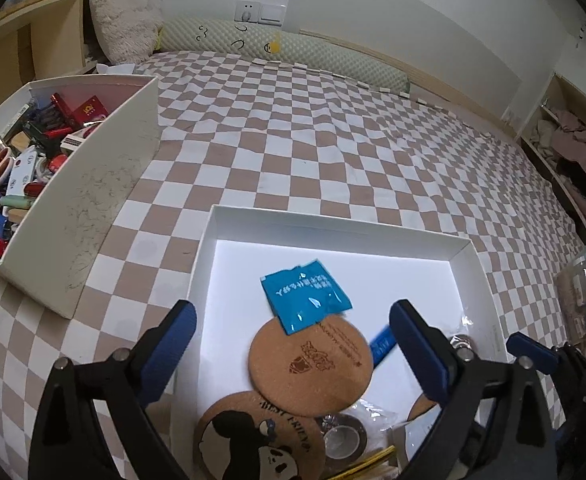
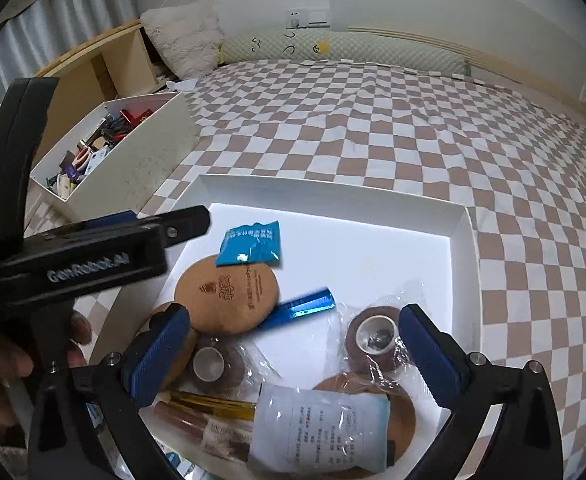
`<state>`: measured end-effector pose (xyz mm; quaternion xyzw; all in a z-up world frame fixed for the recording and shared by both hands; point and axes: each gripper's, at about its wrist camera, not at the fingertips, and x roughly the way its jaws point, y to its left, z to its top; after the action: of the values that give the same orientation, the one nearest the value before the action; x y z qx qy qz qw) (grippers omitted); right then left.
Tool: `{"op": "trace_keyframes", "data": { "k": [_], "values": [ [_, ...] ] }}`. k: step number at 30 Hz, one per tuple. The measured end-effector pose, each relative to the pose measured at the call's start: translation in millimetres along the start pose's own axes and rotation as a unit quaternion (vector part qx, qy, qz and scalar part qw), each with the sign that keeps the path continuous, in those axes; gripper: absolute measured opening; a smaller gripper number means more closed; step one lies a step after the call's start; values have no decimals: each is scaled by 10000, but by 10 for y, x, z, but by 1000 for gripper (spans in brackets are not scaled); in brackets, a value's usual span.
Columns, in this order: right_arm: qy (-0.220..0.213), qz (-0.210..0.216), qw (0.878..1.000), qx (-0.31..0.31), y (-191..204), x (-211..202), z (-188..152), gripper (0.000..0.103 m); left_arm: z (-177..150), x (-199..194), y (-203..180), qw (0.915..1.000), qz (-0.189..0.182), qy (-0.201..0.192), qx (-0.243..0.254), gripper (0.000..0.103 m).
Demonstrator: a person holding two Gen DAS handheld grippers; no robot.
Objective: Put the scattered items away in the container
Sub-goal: 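Open the left tool to drop the sachet while the right tool releases the blue lighter into the tray, then withdraw both open tools from the white tray back over the pile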
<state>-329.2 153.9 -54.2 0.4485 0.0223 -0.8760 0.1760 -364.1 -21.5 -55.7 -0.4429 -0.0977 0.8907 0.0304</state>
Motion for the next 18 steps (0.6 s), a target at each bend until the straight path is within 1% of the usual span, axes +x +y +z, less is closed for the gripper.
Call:
{"op": "trace_keyframes", "data": {
  "k": [5,8,11,14,18],
  "values": [
    [15,-111,9999,110,-36,-76,-88,103,-68,-120,10,10000,39,-65,30,102],
    [-19,-230,9995,206,-70,-126,-117,103,-143,-192,5,9998,132,-68,100,103],
    [-51,-425,9985,330,-113,-189,-142,103,-224,-226,-9,9997,165,11,169,103],
    [-63,-483,9977,476,-163,-261,-162,103,-307,-276,-17,9996,193,60,214,103],
    [-78,-618,9968,507,-198,-384,-204,103,-406,-382,-51,9989,295,73,364,103]
  ]
}}
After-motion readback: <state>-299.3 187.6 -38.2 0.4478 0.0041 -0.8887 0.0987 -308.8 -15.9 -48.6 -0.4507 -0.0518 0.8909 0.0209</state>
